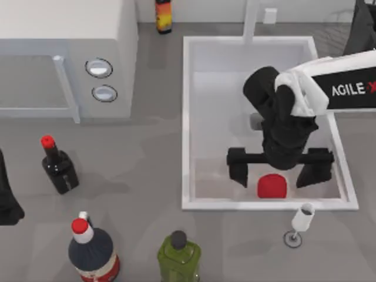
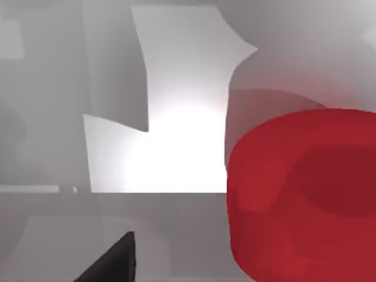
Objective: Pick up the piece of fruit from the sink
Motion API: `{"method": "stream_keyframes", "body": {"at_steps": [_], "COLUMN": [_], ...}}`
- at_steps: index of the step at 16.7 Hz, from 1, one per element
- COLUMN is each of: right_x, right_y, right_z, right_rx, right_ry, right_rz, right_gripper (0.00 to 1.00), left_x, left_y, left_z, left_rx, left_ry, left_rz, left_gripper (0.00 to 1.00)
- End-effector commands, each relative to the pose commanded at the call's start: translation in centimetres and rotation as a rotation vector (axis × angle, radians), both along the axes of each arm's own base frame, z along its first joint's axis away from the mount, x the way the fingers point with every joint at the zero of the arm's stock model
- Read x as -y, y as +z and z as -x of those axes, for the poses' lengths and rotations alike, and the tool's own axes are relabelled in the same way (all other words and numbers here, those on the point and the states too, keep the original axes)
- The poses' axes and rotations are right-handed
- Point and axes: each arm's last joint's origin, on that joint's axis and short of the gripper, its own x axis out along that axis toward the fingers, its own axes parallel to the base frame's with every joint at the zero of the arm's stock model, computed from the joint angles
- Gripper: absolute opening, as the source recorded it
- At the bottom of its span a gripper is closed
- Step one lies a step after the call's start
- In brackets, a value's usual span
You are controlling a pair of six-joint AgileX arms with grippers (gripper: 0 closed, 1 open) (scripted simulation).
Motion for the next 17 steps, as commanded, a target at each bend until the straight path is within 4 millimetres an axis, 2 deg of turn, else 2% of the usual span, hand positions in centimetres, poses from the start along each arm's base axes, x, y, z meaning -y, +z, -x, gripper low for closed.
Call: {"method": "stream_keyframes", "body": {"at_steps": [4, 6, 9, 17], "right_x": [0.2, 0.3, 0.3, 0.3], "right_y": [-5.3, -6.3, -6.3, -6.3], "right_z": [0.6, 0.8, 0.8, 0.8], "right_rx": [-0.002, -0.01, -0.01, -0.01], "right_ry": [0.001, 0.002, 0.002, 0.002], "right_rz": [0.001, 0.005, 0.005, 0.005], "right_gripper": [1.0, 1.0, 1.0, 0.4], "left_x": [0.0, 0.0, 0.0, 0.0], "left_y": [0.0, 0.0, 0.0, 0.0], "left_z": [0.0, 0.0, 0.0, 0.0], "left_rx": [0.0, 0.0, 0.0, 0.0], "left_ry": [0.0, 0.0, 0.0, 0.0], "left_rz": [0.0, 0.0, 0.0, 0.0], "left_gripper": [1.0, 1.0, 1.0, 1.0]}}
